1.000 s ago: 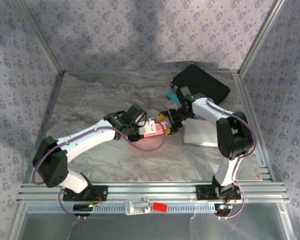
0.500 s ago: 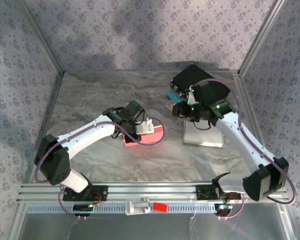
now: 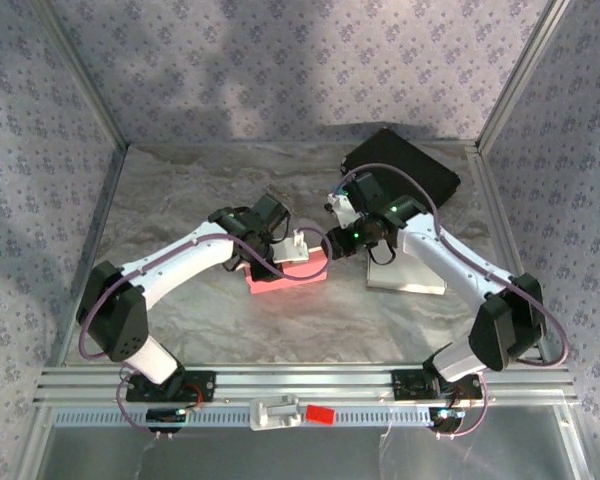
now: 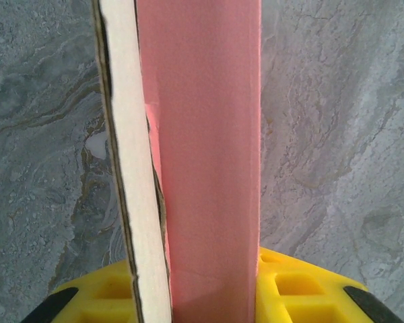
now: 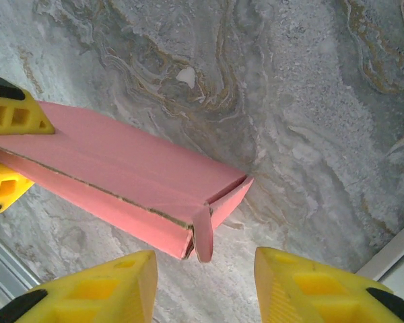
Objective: Fold the paper box
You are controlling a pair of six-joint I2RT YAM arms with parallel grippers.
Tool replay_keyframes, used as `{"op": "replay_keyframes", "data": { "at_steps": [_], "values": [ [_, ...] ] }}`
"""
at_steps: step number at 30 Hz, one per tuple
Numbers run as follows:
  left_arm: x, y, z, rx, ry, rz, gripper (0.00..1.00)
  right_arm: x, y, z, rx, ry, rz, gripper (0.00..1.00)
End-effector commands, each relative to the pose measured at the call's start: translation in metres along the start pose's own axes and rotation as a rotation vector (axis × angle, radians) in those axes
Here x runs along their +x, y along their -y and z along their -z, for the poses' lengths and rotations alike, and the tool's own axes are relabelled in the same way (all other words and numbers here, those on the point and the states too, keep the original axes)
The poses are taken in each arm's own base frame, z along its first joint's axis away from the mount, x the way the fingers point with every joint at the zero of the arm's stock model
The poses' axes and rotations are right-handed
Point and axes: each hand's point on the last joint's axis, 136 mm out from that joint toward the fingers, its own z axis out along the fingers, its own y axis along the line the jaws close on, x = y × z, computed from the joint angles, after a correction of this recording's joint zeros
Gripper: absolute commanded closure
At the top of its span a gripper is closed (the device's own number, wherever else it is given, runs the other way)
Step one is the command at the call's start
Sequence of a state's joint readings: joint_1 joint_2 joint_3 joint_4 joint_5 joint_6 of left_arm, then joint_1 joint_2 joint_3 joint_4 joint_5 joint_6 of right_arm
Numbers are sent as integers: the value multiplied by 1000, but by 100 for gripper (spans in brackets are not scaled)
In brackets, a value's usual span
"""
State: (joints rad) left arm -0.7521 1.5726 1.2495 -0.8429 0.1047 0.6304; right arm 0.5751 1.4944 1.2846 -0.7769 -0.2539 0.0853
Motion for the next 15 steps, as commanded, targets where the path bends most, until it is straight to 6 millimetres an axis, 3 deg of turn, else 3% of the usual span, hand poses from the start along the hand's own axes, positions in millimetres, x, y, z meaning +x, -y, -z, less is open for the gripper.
{"op": "replay_keyframes", "data": {
  "at_steps": [1, 3, 15],
  "values": [
    [3, 5, -1, 46, -22, 18, 72, -4, 1, -1, 23, -30, 60, 62],
    [3, 4, -1, 44, -23, 21, 72, -2, -1, -4, 15, -45, 62, 67],
    [-1, 1, 0, 50, -16, 27, 72, -1, -3, -7, 17, -47, 68, 74]
  ]
}}
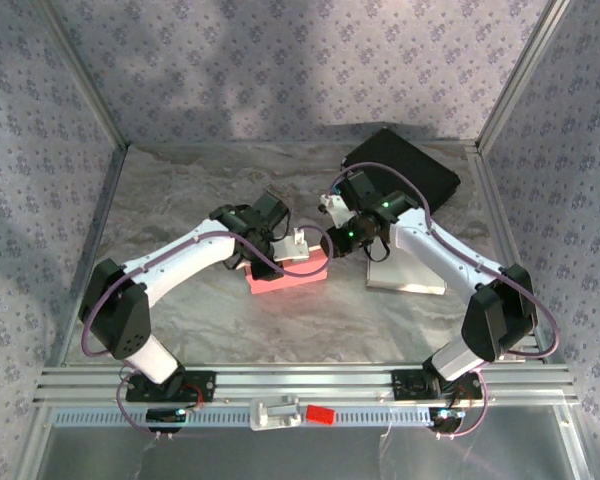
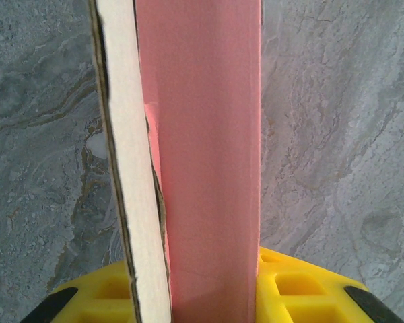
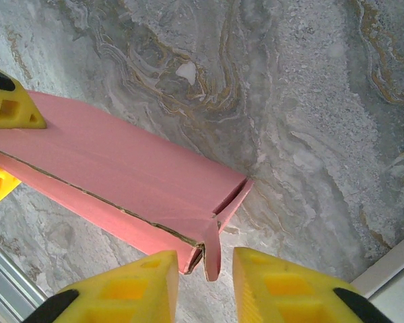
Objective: Fold the paper box
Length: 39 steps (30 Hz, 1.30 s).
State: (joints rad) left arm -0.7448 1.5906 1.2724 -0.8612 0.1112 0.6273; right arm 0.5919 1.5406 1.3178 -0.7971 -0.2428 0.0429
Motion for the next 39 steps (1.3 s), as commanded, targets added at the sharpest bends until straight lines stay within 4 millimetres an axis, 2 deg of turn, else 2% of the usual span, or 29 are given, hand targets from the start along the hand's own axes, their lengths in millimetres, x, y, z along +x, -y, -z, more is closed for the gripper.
{"op": "replay_keyframes", "data": {
  "at_steps": [1, 10, 15, 23, 31, 35, 39],
  "values": [
    [0, 4, 0, 41, -10, 15, 72, 0, 0, 2, 12, -13, 19, 76],
    [-2, 4, 1, 43, -3, 18, 72, -1, 1, -3, 25, -29, 20, 87],
    [-3, 2, 1, 38, -2, 24, 71, -2, 0, -3, 35, -27, 1, 100],
    [-6, -1, 2, 32, 5, 47, 69, -1, -5, -2, 23, -35, -94, 100],
    [-9, -6, 4, 28, 15, 88, 68, -4, -6, -4, 17, -32, -311, 100],
    [-10, -6, 4, 33, 14, 92, 68, -7, -6, -4, 42, -7, -316, 100],
    [-9, -7, 4, 31, 13, 97, 67, 0, -3, -9, 100, -12, -274, 100]
  ]
}}
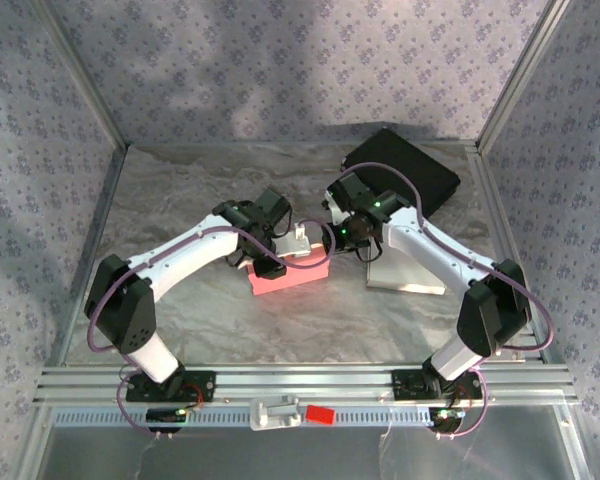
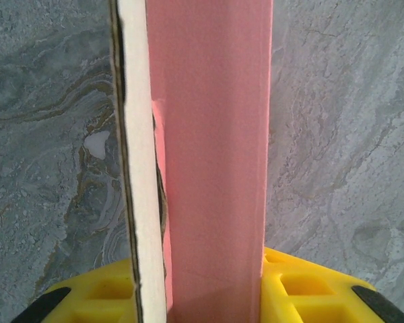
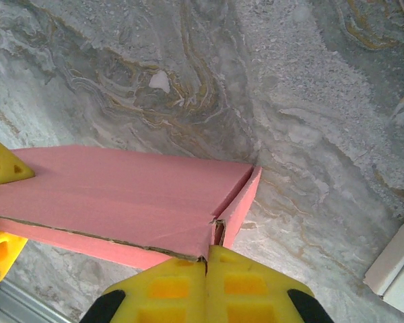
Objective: Fold the paper box
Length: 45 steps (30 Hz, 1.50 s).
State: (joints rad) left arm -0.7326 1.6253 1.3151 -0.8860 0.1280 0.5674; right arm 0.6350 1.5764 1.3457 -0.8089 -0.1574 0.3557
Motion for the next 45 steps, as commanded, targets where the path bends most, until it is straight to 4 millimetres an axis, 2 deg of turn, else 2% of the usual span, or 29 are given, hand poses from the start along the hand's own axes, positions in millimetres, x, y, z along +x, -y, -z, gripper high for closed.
{"op": "replay_keyframes", "data": {
  "at_steps": [1, 8, 12, 15, 20, 25, 30, 33, 36, 38, 42, 45],
  "values": [
    [-5, -2, 5, 10, 18, 25, 67, 4, -1, -1, 39, 10, 9, 100],
    [-4, -8, 7, -6, 24, 58, 61, 13, 7, -13, 77, 22, 32, 100],
    [-4, -13, 9, -20, 37, 92, 51, 15, 7, -16, 99, 21, 55, 100],
    [-7, -17, 13, -26, 56, 124, 49, 18, 7, -18, 113, 17, 71, 100],
    [-10, -23, 25, -67, 93, 174, 43, 22, 6, -19, 127, 19, 89, 100],
    [-13, -30, 40, -97, 150, 279, 41, 24, 7, -20, 138, 20, 85, 100],
    [-15, -25, 54, -95, 210, 330, 39, 22, 6, -20, 137, 22, 84, 100],
    [-10, -30, 67, -150, 228, 376, 39, 22, 5, -20, 133, 23, 84, 100],
    [6, -44, 85, -218, 214, 518, 43, 21, 3, -20, 130, 23, 82, 100],
    [26, -50, 99, -243, 199, 675, 47, 20, 2, -20, 127, 26, 83, 100],
    [67, -39, 106, -199, 137, 860, 52, 18, -2, -20, 119, 29, 83, 100],
    [82, -27, 104, -170, 91, 861, 54, 17, -3, -21, 113, 24, 83, 100]
  ]
}}
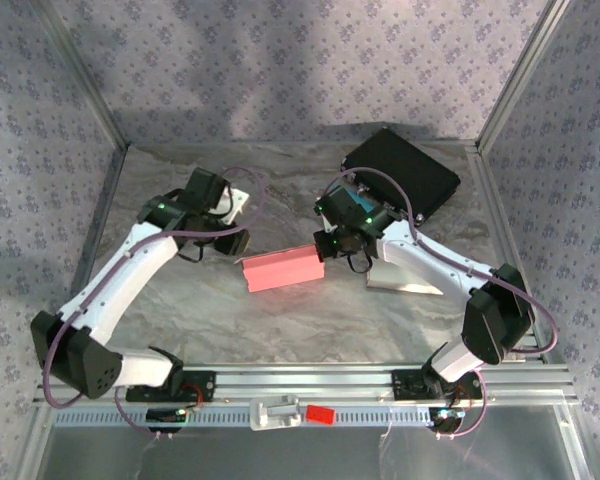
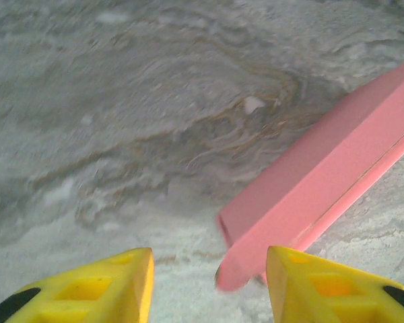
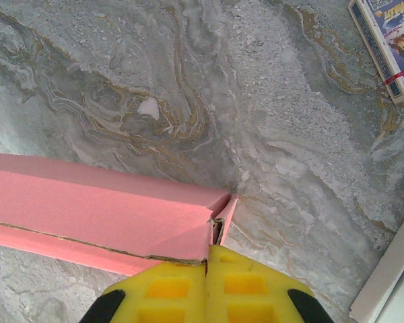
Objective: Fold the paper box
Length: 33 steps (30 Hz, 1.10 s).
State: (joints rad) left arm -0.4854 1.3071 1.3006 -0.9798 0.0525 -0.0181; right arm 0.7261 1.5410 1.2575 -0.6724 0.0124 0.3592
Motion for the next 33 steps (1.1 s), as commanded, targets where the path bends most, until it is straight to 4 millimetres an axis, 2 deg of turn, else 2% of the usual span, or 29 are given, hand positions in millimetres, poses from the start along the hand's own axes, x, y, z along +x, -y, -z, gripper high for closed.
{"op": "replay_keyframes", "data": {
  "at_steps": [1, 12, 21, 33],
  "values": [
    [36, 2, 6, 15, -113, 57, 55, 21, 0, -9, 16, -94, 6, 100],
    [49, 7, -18, 77, -170, 19, 58, 21, -1, -11, 15, -100, 7, 100],
    [46, 11, -30, 106, -188, 5, 69, 21, -2, -12, 9, -105, 5, 100],
    [46, 15, -38, 123, -194, 12, 75, 21, -1, -11, 8, -104, 5, 100]
  ]
}}
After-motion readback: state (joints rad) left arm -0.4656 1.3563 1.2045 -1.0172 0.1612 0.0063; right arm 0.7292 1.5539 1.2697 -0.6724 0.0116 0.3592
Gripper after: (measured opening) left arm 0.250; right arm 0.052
